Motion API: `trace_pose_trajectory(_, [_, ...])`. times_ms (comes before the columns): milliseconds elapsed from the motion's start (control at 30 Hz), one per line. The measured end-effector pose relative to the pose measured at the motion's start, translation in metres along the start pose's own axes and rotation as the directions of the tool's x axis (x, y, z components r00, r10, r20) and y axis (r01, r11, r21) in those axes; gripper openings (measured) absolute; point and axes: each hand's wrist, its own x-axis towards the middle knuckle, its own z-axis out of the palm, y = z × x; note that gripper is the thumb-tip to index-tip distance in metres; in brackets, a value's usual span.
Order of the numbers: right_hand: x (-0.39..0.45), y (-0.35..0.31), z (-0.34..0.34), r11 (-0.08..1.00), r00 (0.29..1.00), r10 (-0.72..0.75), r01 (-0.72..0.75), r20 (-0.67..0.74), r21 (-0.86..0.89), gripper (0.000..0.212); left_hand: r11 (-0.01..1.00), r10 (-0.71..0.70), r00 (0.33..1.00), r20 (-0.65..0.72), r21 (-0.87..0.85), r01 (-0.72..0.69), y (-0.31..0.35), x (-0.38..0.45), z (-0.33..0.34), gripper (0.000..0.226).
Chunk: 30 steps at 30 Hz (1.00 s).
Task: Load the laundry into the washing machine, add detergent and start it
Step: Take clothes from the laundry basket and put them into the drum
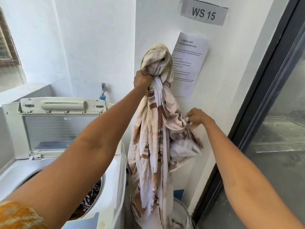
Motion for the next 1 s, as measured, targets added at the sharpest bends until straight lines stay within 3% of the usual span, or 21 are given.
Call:
trace_pose_trajectory(67, [-0.002,0.018,0.01,0.997,0.936,0.05,-0.028,-0.348,0.07,0.022,1.0,0.01,1.0,-0.008,-0.01,-0.01,0.004,0.003,0.0,0.033])
trace_pose_trajectory(100, [-0.003,0.027,0.013,0.998,0.901,0.058,-0.038,-0.43,0.056,0.021,1.0,0.012,1.0,-0.014,-0.023,-0.013,0.006,0.004,-0.001,0.033])
trace_pose_trajectory(200, [-0.004,0.048,0.026,0.995,0.972,0.096,-0.092,-0.212,0.031,0.014,0.999,0.029,0.999,-0.025,-0.024,-0.03,0.011,0.007,0.0,0.034])
trace_pose_trajectory(300, [0.001,0.055,0.035,0.997,0.974,0.062,-0.049,-0.217,0.061,0.012,0.998,0.062,0.998,-0.026,-0.015,-0.062,0.013,0.006,0.006,0.032])
trace_pose_trajectory(333, [0.001,0.053,0.04,0.998,0.995,0.05,-0.046,-0.089,0.053,0.01,0.997,0.068,0.997,-0.022,-0.02,-0.068,0.014,0.005,0.008,0.031])
trace_pose_trajectory(367, [0.0,0.051,0.045,0.994,0.993,0.065,-0.073,0.093,0.079,0.022,0.997,0.07,0.997,-0.016,-0.022,-0.07,0.014,0.005,0.01,0.028])
trace_pose_trajectory(433, [0.002,0.045,0.052,0.956,0.941,0.026,-0.122,0.339,0.267,0.079,0.997,0.06,0.998,-0.012,-0.041,-0.06,0.014,0.005,0.015,0.023])
trace_pose_trajectory(500, [0.001,0.034,0.056,0.916,0.953,-0.077,-0.047,0.291,0.398,0.114,0.997,0.04,0.999,-0.011,-0.071,-0.041,0.014,0.004,0.018,0.026])
trace_pose_trajectory(567, [-0.005,0.021,0.07,0.886,0.975,-0.166,0.083,0.146,0.457,0.128,0.993,0.028,0.999,0.018,-0.117,-0.025,0.013,0.001,0.022,0.024])
trace_pose_trajectory(667, [-0.01,0.0,0.104,0.834,0.977,-0.21,0.155,0.044,0.53,0.125,0.952,-0.025,0.997,0.072,-0.301,0.046,0.007,0.006,0.035,0.027])
trace_pose_trajectory(800, [-0.007,-0.013,0.136,0.804,0.998,0.041,-0.007,-0.043,0.594,0.124,0.808,-0.039,0.985,0.166,-0.576,0.129,0.018,-0.007,0.04,0.027])
trace_pose_trajectory(933, [0.008,-0.024,0.112,0.853,0.959,0.231,-0.118,-0.165,0.509,0.061,0.752,-0.044,0.997,0.057,-0.656,0.07,0.024,0.002,0.001,0.03])
trace_pose_trajectory(1000, [0.011,-0.036,0.095,0.873,0.946,0.243,-0.117,-0.216,0.473,0.048,0.771,-0.099,0.995,-0.007,-0.633,0.072,0.015,0.013,-0.029,0.042])
